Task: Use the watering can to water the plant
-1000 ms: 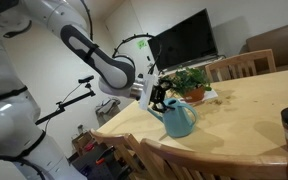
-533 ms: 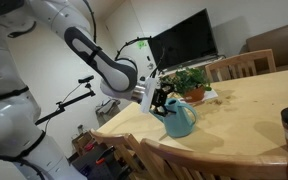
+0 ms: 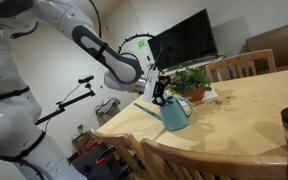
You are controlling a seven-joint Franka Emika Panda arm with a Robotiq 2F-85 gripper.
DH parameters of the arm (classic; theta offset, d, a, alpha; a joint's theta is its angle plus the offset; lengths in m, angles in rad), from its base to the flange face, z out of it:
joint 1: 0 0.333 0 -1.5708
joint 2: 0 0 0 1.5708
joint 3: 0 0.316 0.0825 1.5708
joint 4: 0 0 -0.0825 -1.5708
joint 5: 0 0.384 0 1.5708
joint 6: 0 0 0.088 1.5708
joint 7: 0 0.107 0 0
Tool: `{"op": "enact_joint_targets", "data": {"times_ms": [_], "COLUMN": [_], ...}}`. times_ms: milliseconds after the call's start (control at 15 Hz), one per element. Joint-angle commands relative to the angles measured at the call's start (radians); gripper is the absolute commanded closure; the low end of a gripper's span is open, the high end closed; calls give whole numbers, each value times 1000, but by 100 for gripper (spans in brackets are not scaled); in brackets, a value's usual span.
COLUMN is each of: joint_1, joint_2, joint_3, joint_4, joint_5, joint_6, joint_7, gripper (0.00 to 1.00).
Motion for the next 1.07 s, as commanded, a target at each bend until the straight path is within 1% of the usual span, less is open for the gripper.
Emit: {"op": "enact_joint_targets", "data": {"times_ms": [0, 267, 400, 600, 667, 733, 800, 1000], "joint_1": [-71, -151, -194, -273, -311, -361, -401, -497], "joint_2": [32, 85, 129, 209, 240, 273, 305, 394], "joint_3": [70, 121, 142, 189, 220, 271, 306, 380], "joint_4": [60, 116, 160, 252, 293, 334, 367, 450], "joint_5": [0, 0, 0, 0, 0, 0, 0, 0], "joint_6": [50, 77, 101, 167, 204, 246, 279, 360], "joint_7": [-31, -77, -109, -178, -208, -238, -271, -364], "gripper": [0, 0, 0, 0, 0, 0, 0, 0]}}
